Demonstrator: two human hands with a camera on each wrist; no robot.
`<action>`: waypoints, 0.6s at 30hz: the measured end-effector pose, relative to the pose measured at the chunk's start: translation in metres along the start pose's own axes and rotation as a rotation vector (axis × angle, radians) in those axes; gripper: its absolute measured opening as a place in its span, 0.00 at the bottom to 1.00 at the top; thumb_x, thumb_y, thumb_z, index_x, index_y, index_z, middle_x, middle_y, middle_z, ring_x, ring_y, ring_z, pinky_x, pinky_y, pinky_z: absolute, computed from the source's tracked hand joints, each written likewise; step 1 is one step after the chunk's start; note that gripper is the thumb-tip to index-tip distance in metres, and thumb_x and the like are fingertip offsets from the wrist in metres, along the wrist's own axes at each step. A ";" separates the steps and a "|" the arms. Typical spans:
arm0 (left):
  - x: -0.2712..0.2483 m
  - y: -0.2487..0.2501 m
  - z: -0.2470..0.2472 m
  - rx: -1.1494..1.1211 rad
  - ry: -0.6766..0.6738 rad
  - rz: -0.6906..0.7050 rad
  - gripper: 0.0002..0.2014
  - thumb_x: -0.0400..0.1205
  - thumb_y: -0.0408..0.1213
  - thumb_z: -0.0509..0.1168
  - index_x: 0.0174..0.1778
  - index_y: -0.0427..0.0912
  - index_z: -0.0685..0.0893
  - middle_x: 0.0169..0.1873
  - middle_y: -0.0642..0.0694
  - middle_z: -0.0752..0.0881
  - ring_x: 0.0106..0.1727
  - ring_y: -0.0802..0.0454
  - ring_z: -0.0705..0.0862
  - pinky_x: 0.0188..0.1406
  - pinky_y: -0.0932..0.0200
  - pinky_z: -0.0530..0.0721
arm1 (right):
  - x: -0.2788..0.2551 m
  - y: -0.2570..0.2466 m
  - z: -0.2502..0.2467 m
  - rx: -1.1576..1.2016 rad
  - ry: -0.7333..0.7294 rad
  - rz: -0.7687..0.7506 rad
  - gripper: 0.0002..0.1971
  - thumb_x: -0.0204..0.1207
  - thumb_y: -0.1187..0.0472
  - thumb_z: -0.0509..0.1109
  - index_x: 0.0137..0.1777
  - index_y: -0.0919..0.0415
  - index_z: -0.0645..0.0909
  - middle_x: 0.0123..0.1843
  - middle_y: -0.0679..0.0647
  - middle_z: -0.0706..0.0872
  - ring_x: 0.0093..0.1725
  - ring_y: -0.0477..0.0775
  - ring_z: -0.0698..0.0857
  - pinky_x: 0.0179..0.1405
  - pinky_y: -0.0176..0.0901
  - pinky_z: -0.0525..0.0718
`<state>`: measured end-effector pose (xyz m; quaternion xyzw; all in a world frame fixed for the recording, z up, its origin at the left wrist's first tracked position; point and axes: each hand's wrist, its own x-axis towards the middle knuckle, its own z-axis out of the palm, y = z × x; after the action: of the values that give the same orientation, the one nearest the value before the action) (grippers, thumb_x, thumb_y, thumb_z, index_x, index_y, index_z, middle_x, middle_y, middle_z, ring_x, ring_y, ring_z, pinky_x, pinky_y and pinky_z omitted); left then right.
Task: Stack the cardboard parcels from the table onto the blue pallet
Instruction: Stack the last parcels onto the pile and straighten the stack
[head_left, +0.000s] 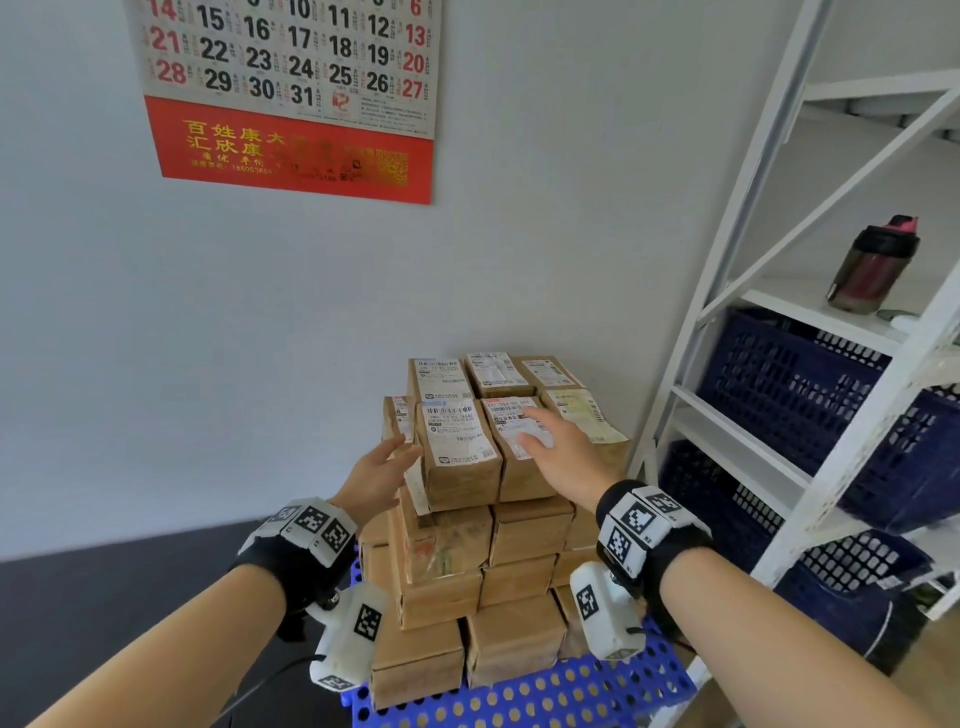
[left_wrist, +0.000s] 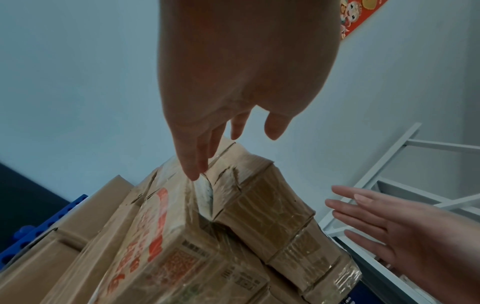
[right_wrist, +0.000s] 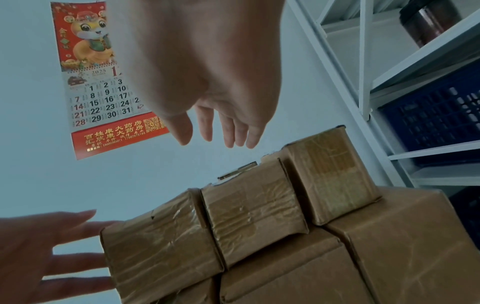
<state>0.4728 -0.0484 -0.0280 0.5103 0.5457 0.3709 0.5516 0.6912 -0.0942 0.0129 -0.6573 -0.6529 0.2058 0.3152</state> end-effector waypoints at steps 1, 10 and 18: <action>-0.001 0.001 0.001 0.007 0.008 0.000 0.27 0.84 0.48 0.61 0.79 0.50 0.65 0.75 0.44 0.70 0.73 0.41 0.72 0.69 0.44 0.74 | 0.000 0.001 -0.003 0.012 0.005 -0.007 0.23 0.85 0.56 0.58 0.80 0.55 0.64 0.81 0.50 0.67 0.80 0.52 0.64 0.76 0.43 0.61; -0.024 0.010 0.016 -0.045 0.150 -0.012 0.26 0.82 0.45 0.63 0.77 0.48 0.68 0.72 0.42 0.73 0.71 0.40 0.74 0.71 0.42 0.74 | 0.004 0.038 -0.055 0.094 0.063 -0.070 0.22 0.85 0.58 0.60 0.78 0.56 0.67 0.78 0.52 0.71 0.78 0.53 0.68 0.75 0.43 0.65; -0.040 0.006 0.055 -0.055 0.250 -0.055 0.23 0.83 0.47 0.61 0.74 0.45 0.72 0.67 0.45 0.79 0.69 0.44 0.76 0.68 0.45 0.74 | 0.004 0.097 -0.093 0.282 0.073 0.006 0.24 0.84 0.58 0.61 0.79 0.57 0.65 0.75 0.49 0.72 0.75 0.50 0.70 0.70 0.44 0.69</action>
<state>0.5223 -0.0948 -0.0196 0.4295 0.6138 0.4310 0.5030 0.8256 -0.0991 0.0135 -0.6154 -0.6037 0.2723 0.4275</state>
